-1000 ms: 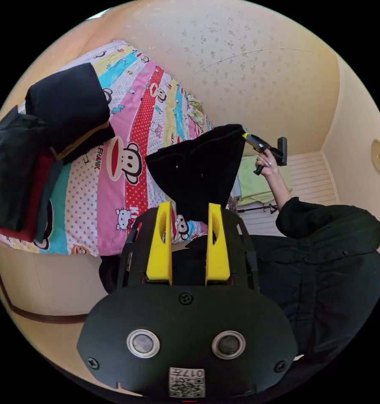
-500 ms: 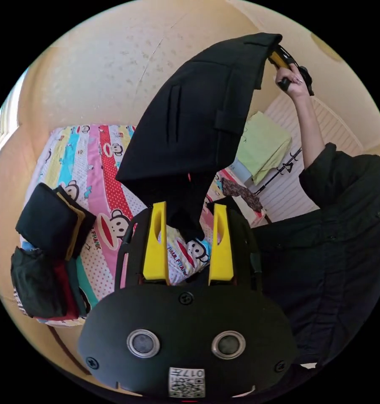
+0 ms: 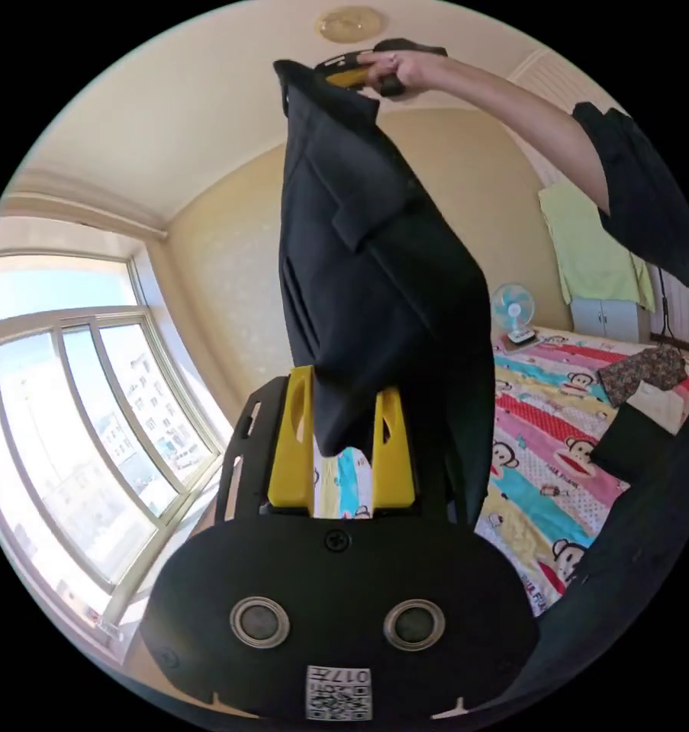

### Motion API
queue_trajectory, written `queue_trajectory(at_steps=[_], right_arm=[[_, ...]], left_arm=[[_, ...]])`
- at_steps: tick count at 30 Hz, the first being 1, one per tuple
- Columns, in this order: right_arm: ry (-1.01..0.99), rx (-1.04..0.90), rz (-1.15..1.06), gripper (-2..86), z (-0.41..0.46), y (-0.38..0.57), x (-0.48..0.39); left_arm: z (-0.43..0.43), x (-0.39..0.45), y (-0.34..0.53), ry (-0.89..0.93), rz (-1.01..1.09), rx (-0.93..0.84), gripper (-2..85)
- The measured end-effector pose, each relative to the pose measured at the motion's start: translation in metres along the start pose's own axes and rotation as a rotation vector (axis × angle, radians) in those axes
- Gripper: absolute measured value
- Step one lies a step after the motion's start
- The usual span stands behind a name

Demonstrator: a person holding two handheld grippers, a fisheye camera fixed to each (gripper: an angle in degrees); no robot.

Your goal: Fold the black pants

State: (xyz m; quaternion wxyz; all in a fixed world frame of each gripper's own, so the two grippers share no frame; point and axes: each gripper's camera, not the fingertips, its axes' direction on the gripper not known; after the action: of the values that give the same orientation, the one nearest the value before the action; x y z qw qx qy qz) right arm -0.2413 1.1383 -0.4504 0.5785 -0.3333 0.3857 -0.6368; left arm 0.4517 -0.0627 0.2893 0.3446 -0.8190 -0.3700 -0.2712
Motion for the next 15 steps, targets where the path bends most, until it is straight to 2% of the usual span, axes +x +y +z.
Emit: queue_trajectory(at_steps=[4,6,7,9,11,15], right_arm=[[0.01,0.065,-0.043,0.5,-0.043,0.017,-0.006],[0.019,0.091,-0.038,0.5,-0.069,0.026,0.002],[0.039,0.109,-0.035,0.5,-0.087,0.034,0.008],[0.064,0.136,-0.032,0.5,-0.112,0.046,0.017],[0.041,0.177,-0.03,0.5,-0.138,0.061,0.024],[0.011,0.236,0.02,0.5,-0.187,0.093,0.035]], left_arm=[[-0.04,-0.024,-0.033,0.037,-0.174,0.137,3.4],[-0.067,-0.082,-0.042,0.198,-0.47,0.26,2.3],[-0.072,-0.098,-0.043,0.246,-0.538,0.287,2.1],[-0.078,-0.153,-0.054,0.465,-0.716,0.367,1.7],[-0.08,-0.173,-0.065,0.544,-0.77,0.431,1.5],[-0.097,-0.182,-0.108,0.607,-0.721,0.542,1.4]])
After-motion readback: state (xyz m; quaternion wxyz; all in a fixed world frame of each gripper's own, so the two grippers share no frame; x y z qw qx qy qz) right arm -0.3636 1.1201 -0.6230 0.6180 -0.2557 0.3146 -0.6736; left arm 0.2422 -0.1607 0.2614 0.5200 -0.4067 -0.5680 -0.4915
